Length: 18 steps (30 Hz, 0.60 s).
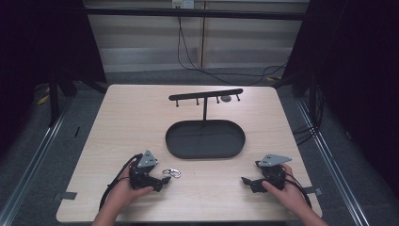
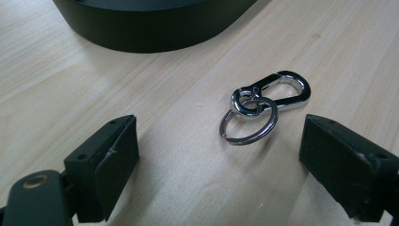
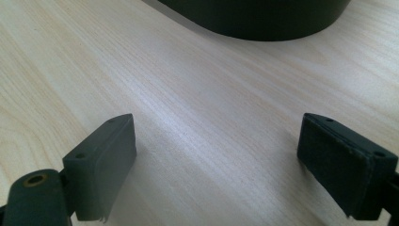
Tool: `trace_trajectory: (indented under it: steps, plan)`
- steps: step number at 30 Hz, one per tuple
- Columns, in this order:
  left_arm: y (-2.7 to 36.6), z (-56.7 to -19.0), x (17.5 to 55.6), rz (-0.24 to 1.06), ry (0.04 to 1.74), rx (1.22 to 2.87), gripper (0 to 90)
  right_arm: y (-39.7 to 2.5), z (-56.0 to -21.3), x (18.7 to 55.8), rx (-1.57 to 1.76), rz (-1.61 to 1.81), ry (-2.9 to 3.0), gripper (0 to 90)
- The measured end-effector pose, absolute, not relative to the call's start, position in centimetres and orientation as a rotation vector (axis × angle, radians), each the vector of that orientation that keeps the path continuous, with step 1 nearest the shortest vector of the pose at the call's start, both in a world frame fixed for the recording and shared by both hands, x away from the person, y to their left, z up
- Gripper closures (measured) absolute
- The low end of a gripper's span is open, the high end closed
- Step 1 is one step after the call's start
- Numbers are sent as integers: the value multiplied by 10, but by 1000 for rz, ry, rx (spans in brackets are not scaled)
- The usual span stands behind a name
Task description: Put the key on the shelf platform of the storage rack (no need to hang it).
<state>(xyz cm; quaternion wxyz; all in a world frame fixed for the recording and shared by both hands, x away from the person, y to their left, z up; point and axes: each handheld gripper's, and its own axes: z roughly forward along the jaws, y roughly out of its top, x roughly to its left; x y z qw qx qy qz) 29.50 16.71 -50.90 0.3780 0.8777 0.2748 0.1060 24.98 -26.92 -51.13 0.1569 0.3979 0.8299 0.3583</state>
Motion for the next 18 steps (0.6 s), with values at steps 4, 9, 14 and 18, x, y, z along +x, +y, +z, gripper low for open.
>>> trace_trajectory:
  steps: [4,9,14,18]
  plan:
    - [167,-509,295,272,706,2243,124,-269,-511,250,1140,1026,2375,116]
    - [167,-506,291,266,718,2259,160,-269,-511,250,1142,1024,2375,117]
    - [166,-500,292,244,753,2314,197,-269,-511,250,1142,1024,2375,116]
    - [163,-493,292,225,757,2391,220,-269,-511,250,1143,1025,2375,116]
